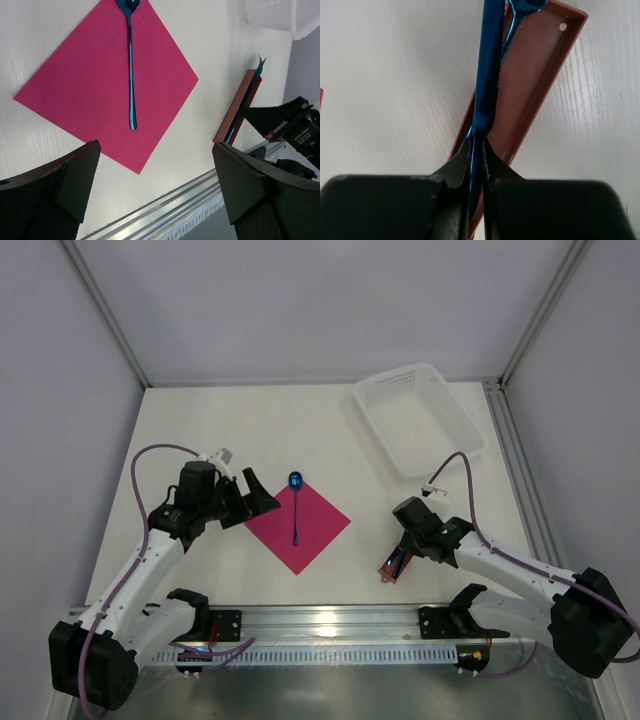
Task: Place the utensils on the paper napkin and roll it up
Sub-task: Pick up the utensils from the container.
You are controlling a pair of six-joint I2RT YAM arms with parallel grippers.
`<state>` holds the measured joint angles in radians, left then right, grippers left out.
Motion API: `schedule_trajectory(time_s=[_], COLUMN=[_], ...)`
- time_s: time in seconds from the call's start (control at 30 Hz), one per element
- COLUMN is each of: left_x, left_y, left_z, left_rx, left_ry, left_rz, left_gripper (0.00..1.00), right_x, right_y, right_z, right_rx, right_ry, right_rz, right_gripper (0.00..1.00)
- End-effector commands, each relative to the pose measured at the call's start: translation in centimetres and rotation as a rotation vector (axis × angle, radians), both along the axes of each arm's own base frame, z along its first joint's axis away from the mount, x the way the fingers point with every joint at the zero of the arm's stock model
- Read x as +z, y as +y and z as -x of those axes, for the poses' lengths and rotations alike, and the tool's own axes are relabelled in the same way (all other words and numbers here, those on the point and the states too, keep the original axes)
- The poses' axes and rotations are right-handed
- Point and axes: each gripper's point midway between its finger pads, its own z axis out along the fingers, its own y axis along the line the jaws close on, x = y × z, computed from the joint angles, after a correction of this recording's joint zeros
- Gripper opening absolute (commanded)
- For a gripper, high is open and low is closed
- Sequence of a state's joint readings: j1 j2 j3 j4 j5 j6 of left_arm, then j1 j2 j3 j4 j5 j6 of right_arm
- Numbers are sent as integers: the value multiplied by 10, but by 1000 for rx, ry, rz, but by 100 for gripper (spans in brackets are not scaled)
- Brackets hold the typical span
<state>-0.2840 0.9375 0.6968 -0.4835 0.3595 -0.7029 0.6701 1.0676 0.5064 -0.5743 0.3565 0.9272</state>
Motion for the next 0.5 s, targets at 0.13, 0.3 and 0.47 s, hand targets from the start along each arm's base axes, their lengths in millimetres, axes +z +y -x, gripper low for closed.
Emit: schedule_trajectory(time_s=[0.13,0.3,0.47], left_x=[16,16,13], left_y=[-1,0,0], left_z=[-5,-6,-4], left_rx=[4,5,7], left_ry=[-46,-46,-38], left_rz=[9,9,6], left_gripper=[100,99,99], right_x=[8,14,8], right_y=[-5,-6,-9], right_z=[-8,-8,-5], right_rx=[29,32,22], right_ry=[-57,-67,-46], right_rz=[27,34,48], right_gripper=[4,4,4])
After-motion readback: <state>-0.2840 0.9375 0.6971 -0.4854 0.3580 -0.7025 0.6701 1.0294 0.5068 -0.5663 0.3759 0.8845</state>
